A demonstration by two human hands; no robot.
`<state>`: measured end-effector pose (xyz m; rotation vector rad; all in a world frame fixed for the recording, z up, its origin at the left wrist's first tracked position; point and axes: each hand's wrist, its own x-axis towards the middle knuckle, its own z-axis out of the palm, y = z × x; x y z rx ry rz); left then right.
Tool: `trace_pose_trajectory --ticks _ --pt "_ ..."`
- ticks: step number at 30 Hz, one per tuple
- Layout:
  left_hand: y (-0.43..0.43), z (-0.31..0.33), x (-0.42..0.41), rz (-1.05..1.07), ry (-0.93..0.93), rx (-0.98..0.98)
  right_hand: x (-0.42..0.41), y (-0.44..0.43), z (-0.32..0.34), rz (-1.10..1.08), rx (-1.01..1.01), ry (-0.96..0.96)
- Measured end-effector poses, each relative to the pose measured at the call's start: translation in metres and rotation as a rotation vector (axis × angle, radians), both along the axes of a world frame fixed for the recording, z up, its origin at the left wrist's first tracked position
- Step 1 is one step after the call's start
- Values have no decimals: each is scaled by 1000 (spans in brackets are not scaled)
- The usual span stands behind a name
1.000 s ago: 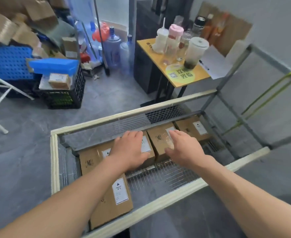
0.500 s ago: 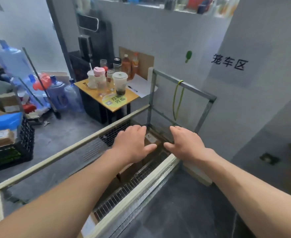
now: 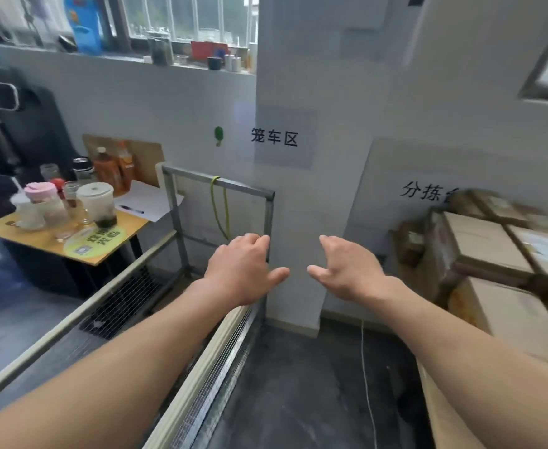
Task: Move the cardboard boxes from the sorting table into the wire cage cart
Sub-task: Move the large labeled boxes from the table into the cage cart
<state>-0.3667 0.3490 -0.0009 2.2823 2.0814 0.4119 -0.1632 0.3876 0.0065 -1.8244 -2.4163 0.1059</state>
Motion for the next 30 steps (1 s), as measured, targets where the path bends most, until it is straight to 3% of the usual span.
trace_pose_trajectory --ticks 15,30 --pt "-54 -7 74 -374 -26 2 73 -144 5 -401 44 10" --pt "-127 -2 227 -753 -79 -8 208 -292 1 -769 16 -39"
